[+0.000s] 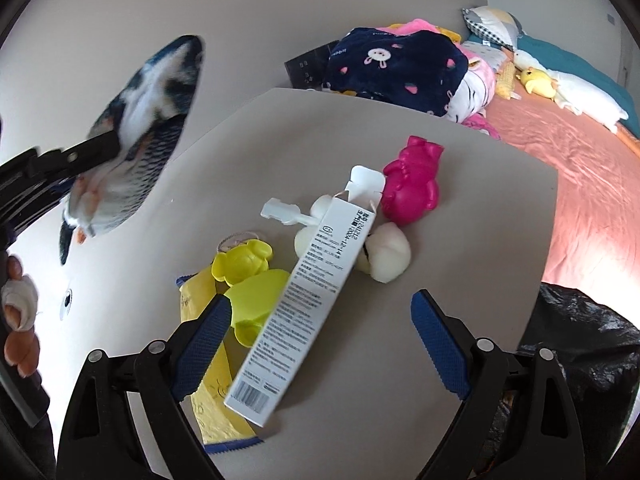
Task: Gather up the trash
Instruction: 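Lift the plush fish with the left tool while the right tool approaches the white box, then close the right tool on the white box, then carry the plush fish and white box over the black trash bag and open both tools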
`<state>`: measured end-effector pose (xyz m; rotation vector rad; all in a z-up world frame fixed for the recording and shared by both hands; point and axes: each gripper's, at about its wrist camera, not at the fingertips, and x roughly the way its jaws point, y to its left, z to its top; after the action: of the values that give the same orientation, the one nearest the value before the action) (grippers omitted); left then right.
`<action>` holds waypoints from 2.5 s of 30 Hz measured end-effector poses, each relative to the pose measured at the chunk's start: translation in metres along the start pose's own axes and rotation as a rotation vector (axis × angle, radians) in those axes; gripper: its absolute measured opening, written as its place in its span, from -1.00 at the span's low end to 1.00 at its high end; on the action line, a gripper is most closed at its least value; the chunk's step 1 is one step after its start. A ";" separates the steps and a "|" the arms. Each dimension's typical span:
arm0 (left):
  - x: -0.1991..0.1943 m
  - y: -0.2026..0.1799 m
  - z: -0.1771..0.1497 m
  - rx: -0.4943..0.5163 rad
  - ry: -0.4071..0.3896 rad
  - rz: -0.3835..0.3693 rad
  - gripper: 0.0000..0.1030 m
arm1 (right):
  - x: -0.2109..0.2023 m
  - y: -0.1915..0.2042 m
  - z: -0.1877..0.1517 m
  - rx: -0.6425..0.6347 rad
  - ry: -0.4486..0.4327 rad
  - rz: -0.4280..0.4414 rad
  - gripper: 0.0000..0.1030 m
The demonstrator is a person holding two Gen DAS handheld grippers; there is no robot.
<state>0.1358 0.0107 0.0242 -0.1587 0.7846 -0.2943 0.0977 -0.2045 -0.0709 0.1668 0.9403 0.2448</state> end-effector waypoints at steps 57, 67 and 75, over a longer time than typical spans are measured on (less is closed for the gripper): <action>-0.021 -0.187 -0.033 0.164 0.009 -0.213 -0.39 | -0.156 -0.123 -0.060 0.188 -0.209 -0.007 -0.40; -0.008 -0.237 -0.044 0.241 0.054 -0.290 -0.37 | -0.183 -0.162 -0.081 0.264 -0.242 -0.074 -0.40; 0.004 -0.272 -0.054 0.307 0.058 -0.294 0.88 | -0.217 -0.184 -0.099 0.336 -0.349 -0.266 0.78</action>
<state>0.0449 -0.2496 0.0515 0.0256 0.7634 -0.6954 -0.0811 -0.4380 -0.0054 0.3773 0.6407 -0.1875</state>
